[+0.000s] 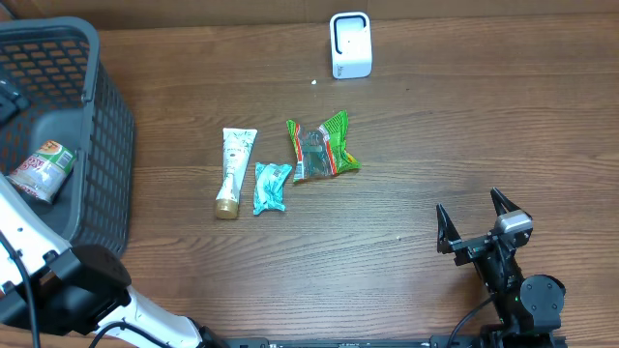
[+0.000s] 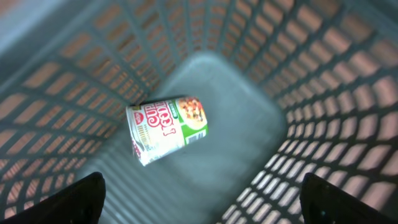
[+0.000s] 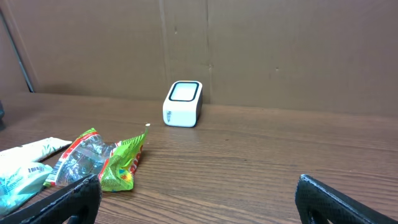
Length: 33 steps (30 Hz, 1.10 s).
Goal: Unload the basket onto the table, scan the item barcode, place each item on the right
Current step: 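Reach into the basket and grasp the instant noodle cup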
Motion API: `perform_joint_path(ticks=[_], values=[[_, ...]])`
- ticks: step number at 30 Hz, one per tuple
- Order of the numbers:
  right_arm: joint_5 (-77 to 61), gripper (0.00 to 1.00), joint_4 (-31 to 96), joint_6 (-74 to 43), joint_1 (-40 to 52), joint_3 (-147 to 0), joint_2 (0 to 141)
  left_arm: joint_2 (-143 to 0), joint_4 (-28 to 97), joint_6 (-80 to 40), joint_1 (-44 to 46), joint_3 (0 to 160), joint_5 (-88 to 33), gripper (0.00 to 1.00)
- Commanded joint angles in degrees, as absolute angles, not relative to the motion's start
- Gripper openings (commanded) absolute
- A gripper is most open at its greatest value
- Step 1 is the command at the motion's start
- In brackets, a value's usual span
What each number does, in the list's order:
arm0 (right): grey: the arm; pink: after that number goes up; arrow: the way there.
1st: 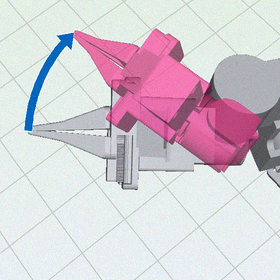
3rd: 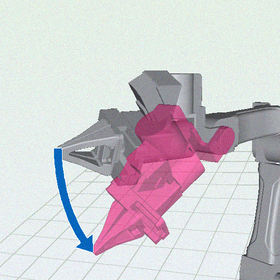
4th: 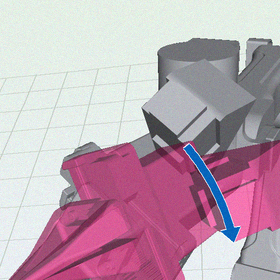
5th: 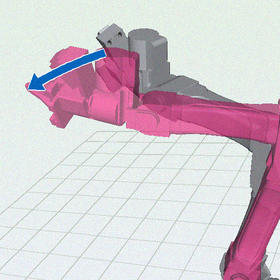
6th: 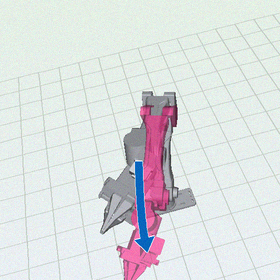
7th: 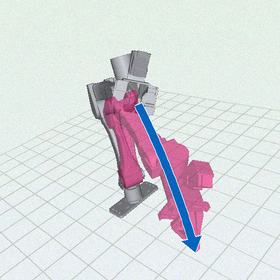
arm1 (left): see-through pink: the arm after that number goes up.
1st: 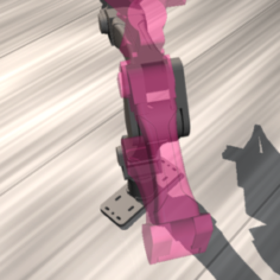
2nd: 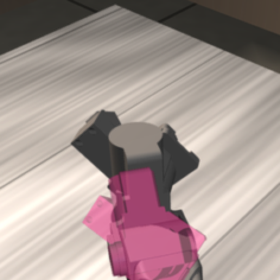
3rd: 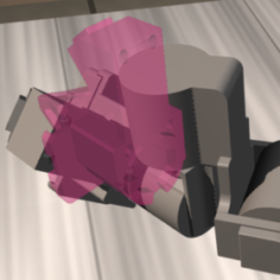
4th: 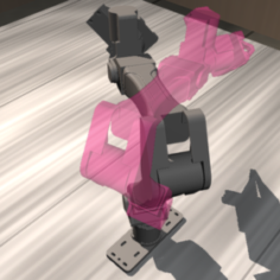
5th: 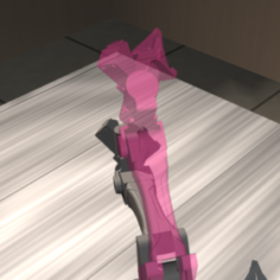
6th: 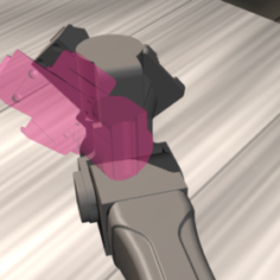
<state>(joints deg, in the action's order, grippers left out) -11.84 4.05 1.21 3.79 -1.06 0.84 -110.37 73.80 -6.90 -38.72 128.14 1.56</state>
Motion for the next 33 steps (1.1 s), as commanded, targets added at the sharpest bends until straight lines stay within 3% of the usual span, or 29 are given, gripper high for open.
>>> perform_joint_path(ticks=[1, 4, 22, 33], values=[[-12.10, 1.00, 3.73, 0.86, 4.12, -0.47, 0.16, -113.54, 73.23, 3.16, -38.41, 123.37, 2.31, 0.95], [-12.10, 1.00, 3.73, 0.84, 4.12, -0.47, 0.16, -116.53, 73.25, 8.10, -38.37, 122.56, 2.09, 1.00], [-12.10, 1.00, 3.73, 0.86, 4.12, -0.47, 0.16, -129.40, 69.47, 27.03, -38.72, 122.50, 2.44, 1.00], [-12.10, 1.00, 3.73, 0.84, 4.12, -0.47, 0.16, -130.96, 61.87, 30.46, -39.09, 122.32, 7.51, 1.00]])
